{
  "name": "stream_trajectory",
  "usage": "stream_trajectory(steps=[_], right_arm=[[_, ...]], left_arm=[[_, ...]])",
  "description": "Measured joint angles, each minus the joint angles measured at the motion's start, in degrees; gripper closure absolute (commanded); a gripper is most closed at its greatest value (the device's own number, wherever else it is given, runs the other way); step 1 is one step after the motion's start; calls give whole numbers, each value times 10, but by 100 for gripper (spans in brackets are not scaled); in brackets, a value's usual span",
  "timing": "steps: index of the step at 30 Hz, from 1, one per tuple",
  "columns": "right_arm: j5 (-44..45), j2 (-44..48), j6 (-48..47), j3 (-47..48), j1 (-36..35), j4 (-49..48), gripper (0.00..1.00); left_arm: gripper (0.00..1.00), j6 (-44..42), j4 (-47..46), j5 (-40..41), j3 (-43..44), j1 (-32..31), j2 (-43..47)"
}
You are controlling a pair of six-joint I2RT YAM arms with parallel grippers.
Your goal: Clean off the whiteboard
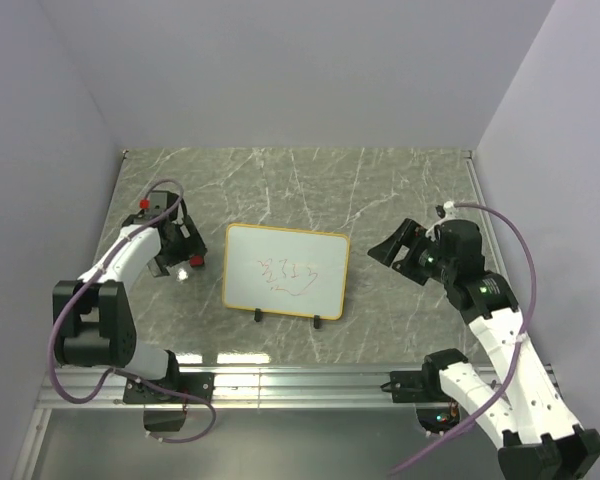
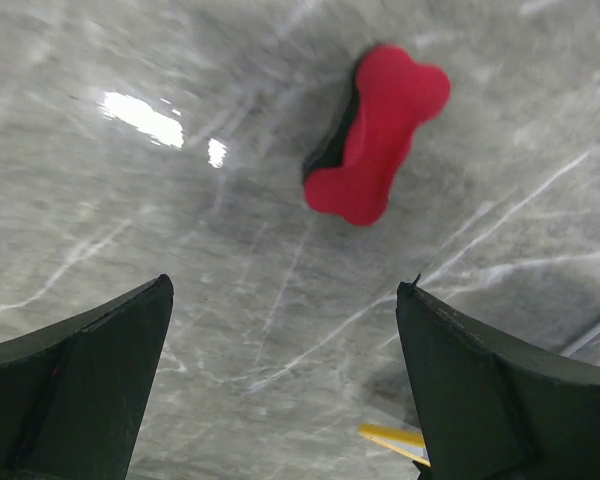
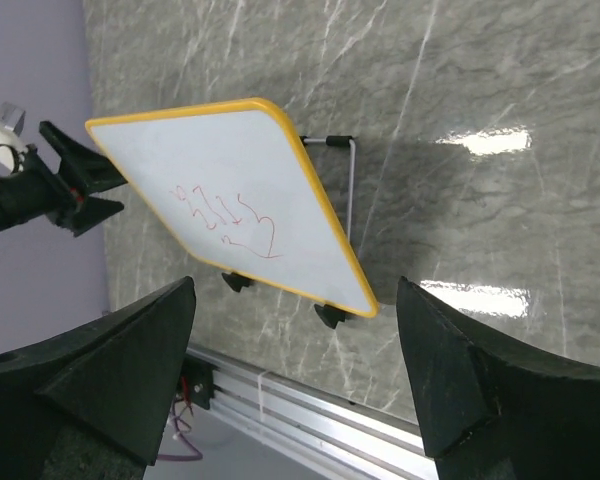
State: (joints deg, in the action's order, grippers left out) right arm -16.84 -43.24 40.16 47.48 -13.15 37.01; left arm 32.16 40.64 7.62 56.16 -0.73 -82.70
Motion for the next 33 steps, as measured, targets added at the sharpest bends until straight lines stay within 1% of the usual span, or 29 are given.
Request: stream_trajectory(steps=[5, 11, 19, 20, 22, 24, 25, 27, 28, 30, 31, 33], right_arm=[[-20, -35, -15, 0, 0, -14, 13], [-28, -60, -54, 3, -6, -14, 13], [-42, -74, -57, 3, -11, -24, 13], [-42, -78, -60, 3, -11, -25, 13], [-40, -86, -64, 3, -11, -26, 13], [-37, -93, -67, 3, -11, -26, 13], [-37, -96, -68, 3, -11, -26, 13], [-36, -100, -70, 4, -11, -28, 13], [-35, -102, -71, 4, -11, -30, 13], [-35, -106, -73, 4, -11, -32, 13], [-35, -108, -74, 4, -11, -33, 13], [-33, -113, -77, 4, -11, -36, 14]], left_arm=[[1, 7, -12, 0, -14, -28, -16], [0, 11, -33, 1, -14, -35, -54], [2, -2, -50, 17, 38, -35, -136], [3, -5, -54, 17, 42, -35, -143], [10, -11, -60, 17, 47, -35, -157], [13, -15, -60, 17, 55, -35, -174], [17, -16, -57, 15, 63, -35, -182], [22, -16, -59, 17, 77, -35, -193], [28, -17, -60, 17, 83, -35, -198], [32, -20, -61, 17, 87, -35, -201], [38, -21, -61, 17, 88, -35, -202], [46, -25, -63, 17, 88, -35, -203]])
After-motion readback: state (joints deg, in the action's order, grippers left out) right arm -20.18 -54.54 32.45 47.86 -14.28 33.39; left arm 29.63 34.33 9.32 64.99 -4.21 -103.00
